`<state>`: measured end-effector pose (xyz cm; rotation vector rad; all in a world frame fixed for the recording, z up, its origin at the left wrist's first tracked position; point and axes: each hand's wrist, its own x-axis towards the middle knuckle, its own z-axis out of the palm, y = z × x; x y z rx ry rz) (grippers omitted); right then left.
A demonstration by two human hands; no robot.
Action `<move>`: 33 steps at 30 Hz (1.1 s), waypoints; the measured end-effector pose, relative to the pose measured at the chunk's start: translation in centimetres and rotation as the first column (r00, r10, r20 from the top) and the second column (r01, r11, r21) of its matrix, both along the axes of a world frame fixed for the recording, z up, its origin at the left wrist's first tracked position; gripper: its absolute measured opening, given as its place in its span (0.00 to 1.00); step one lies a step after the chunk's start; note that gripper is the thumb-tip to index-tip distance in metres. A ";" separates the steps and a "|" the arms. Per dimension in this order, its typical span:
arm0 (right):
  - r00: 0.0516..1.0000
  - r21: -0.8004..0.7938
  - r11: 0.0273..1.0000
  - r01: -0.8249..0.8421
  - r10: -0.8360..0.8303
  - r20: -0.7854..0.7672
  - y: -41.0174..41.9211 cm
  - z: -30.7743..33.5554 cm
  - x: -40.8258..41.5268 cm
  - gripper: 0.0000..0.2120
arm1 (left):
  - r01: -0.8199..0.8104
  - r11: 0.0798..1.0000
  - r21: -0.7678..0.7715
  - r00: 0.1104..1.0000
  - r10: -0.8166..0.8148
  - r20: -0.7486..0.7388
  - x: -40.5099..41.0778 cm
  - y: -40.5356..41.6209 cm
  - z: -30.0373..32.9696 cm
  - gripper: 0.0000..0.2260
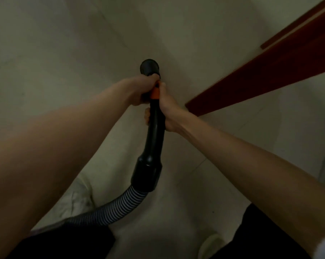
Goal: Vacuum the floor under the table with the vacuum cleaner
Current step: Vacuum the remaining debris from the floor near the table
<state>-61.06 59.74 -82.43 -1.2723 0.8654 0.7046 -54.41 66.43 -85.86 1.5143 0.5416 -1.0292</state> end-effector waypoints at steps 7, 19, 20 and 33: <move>0.982 0.115 0.976 -0.187 0.184 0.032 -2.9 -0.2 -2.7 0.33 | -0.219 0.976 -0.017 0.976 0.219 -0.002 -4.4 -1.5 -0.3 0.13; 0.916 -0.037 0.917 -0.398 0.399 0.037 -14.2 -0.9 -10.9 0.27 | -0.414 0.908 -0.066 0.899 0.420 0.124 -14.1 -11.4 -2.8 0.11; 0.922 -0.025 0.922 -0.386 0.387 0.014 -15.0 -1.0 -12.3 0.28 | -0.412 0.910 -0.051 0.902 0.415 0.116 -15.6 -12.3 -3.0 0.14; 0.999 0.020 0.999 -0.031 0.031 -0.029 -22.6 -2.0 -21.3 0.29 | -0.183 0.983 -0.018 0.979 0.184 0.083 -23.0 -22.1 -1.1 0.19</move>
